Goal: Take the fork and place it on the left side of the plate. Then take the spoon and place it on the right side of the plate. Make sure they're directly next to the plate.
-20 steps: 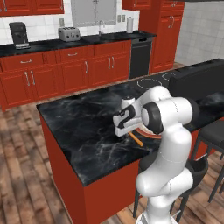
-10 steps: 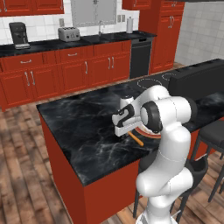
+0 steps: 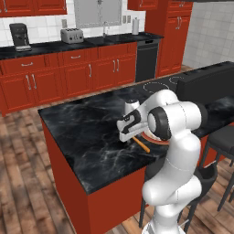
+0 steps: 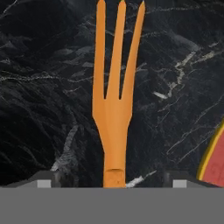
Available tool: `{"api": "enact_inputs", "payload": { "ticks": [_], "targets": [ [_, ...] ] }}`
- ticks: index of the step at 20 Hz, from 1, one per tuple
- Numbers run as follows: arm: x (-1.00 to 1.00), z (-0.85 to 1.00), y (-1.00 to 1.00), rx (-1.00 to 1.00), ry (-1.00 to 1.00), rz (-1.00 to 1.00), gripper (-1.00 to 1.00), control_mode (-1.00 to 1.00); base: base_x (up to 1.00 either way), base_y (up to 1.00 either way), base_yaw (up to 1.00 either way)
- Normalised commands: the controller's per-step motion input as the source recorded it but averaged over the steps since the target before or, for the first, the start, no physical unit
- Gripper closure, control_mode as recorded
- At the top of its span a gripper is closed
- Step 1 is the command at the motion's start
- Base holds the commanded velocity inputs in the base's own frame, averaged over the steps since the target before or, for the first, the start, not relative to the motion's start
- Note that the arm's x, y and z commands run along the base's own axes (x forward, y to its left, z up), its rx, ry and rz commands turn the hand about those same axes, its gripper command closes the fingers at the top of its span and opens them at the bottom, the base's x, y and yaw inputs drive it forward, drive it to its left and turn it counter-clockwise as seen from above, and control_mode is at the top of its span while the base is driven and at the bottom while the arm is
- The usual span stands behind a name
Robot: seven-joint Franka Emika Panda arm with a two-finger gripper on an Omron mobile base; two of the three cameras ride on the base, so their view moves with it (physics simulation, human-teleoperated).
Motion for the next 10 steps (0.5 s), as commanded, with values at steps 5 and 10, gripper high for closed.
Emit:
{"api": "enact_inputs", "payload": {
  "ticks": [5, 10],
  "targets": [
    [-0.14, 0.52, 0.10, -0.01, -0.05, 0.00, -1.00, -1.00, 0.00, 0.00, 0.00],
    [-0.15, 0.75, 0.04, 0.00, -0.05, 0.00, -1.00, -1.00, 0.00, 0.00, 0.00]
  ]
}}
